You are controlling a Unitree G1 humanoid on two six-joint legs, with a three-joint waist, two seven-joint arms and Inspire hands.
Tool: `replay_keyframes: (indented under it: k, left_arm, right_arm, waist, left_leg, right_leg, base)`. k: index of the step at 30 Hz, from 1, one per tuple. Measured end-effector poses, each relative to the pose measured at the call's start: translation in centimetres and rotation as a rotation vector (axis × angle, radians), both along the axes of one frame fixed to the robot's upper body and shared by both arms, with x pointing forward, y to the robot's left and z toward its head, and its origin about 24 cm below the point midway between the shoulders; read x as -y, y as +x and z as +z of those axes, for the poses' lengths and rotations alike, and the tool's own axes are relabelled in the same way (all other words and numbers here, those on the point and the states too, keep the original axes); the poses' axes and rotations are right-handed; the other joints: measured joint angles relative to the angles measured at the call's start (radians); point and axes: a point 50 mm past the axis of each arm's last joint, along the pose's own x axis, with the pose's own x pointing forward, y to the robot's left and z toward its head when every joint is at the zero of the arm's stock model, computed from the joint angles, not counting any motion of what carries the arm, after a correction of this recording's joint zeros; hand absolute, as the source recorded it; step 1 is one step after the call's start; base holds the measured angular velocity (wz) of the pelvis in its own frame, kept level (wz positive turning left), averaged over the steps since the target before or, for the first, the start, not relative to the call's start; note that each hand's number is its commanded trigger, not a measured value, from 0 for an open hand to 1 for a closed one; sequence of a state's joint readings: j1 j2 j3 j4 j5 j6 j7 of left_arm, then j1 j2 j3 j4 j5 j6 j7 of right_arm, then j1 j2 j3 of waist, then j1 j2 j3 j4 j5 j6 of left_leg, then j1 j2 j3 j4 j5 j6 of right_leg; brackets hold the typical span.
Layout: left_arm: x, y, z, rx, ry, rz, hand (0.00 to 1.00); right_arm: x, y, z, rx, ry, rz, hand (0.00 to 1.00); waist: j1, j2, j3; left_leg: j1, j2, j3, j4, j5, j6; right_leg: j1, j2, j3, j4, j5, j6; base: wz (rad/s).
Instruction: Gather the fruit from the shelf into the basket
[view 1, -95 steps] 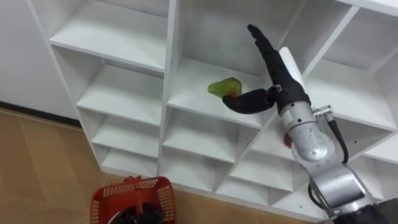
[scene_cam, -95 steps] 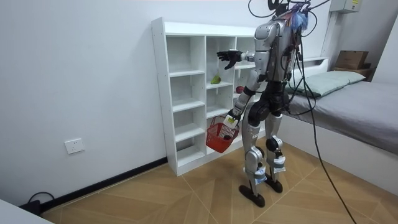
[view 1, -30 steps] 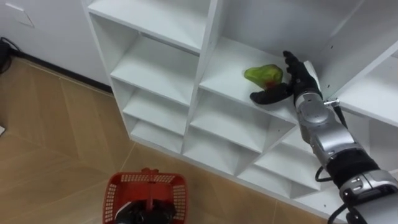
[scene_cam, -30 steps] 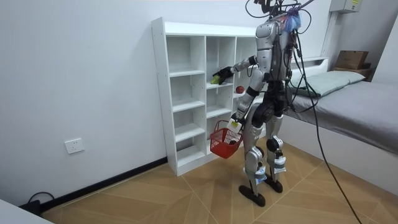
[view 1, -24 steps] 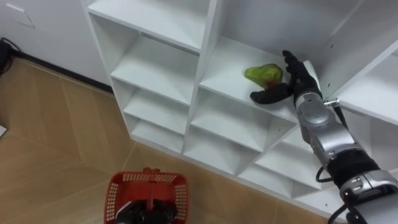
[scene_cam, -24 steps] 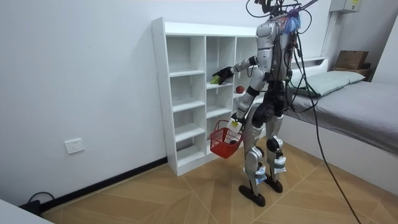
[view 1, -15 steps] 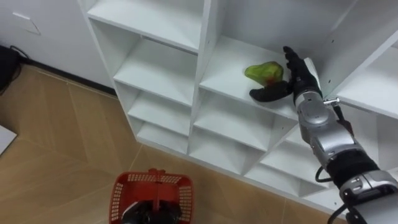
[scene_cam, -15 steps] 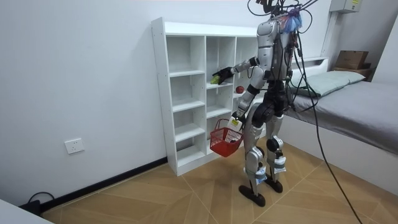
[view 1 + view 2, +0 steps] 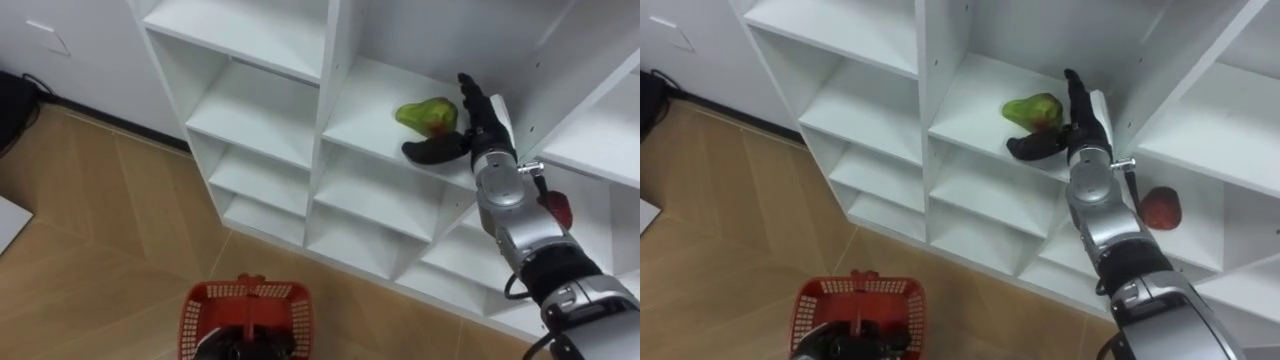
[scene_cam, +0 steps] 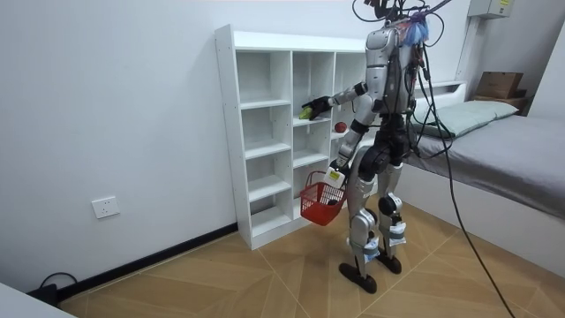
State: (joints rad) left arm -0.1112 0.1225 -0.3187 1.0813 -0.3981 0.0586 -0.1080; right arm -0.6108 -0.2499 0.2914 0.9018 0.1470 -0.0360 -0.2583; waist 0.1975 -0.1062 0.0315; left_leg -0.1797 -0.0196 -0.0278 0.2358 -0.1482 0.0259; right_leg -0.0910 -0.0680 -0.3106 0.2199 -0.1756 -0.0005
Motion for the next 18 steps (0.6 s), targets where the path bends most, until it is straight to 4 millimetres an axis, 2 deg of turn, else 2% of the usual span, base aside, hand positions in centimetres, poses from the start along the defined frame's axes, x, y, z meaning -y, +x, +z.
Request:
replay_keyframes:
  k: [6, 8, 9, 11, 12, 18]
  left_arm:
    - [0.01, 0.03, -0.02, 0.0, -0.006, -0.005, 1.0]
    - [0.05, 0.03, -0.02, 0.003, -0.004, -0.012, 1.0]
    - [0.06, 0.03, -0.01, 0.005, -0.003, -0.017, 1.0]
    - [0.08, 0.03, -0.02, 0.006, -0.002, -0.024, 1.0]
    - [0.07, 0.03, -0.02, 0.005, -0.002, -0.024, 1.0]
    - [0.03, 0.08, -0.07, 0.0, 0.002, -0.023, 1.0]
  right_arm:
    - [-0.02, 0.0, 0.0, 0.001, -0.007, 0.012, 0.0]
    - [-0.02, -0.01, -0.03, 0.0, -0.011, 0.014, 0.11]
    - [-0.01, -0.02, -0.04, 0.0, -0.012, 0.015, 0.54]
    - [0.03, -0.05, -0.11, 0.0, -0.027, 0.019, 0.78]
    - [0.04, -0.05, -0.13, 0.0, -0.032, 0.021, 1.0]
    - [0.13, -0.01, -0.07, 0.006, -0.049, 0.02, 1.0]
  waist:
    - [-0.001, 0.0, 0.001]
    - [-0.001, 0.0, 0.0011]
    - [-0.001, 0.0, 0.0012]
    - [-0.002, 0.0, 0.0013]
    - [-0.002, 0.0, 0.0014]
    - [-0.002, 0.0, 0.0025]
  left_leg:
    - [0.0, -0.007, 0.0, 0.001, 0.0, 0.0]
    - [-0.001, -0.007, 0.0, 0.002, 0.0, 0.0]
    - [-0.001, -0.007, 0.0, 0.002, 0.0, 0.0]
    - [-0.001, -0.008, -0.001, 0.002, 0.0, 0.001]
    - [-0.001, -0.008, -0.001, 0.002, 0.0, 0.001]
    - [-0.001, -0.009, -0.002, 0.002, 0.0, 0.001]
  right_leg:
    - [0.0, -0.001, -0.003, 0.0, 0.0, 0.0]
    - [0.0, -0.002, -0.007, 0.0, 0.0, 0.0]
    - [0.0, -0.002, -0.007, 0.0, 0.0, 0.0]
    - [0.0, -0.003, -0.006, 0.001, 0.0, 0.0]
    - [0.0, -0.003, -0.006, 0.001, 0.0, 0.0]
    - [0.001, -0.004, -0.004, 0.001, 0.0, 0.0]
  base:
    - [0.0]
    - [0.0]
    - [0.0]
    - [0.0]
    - [0.0]
    - [0.0]
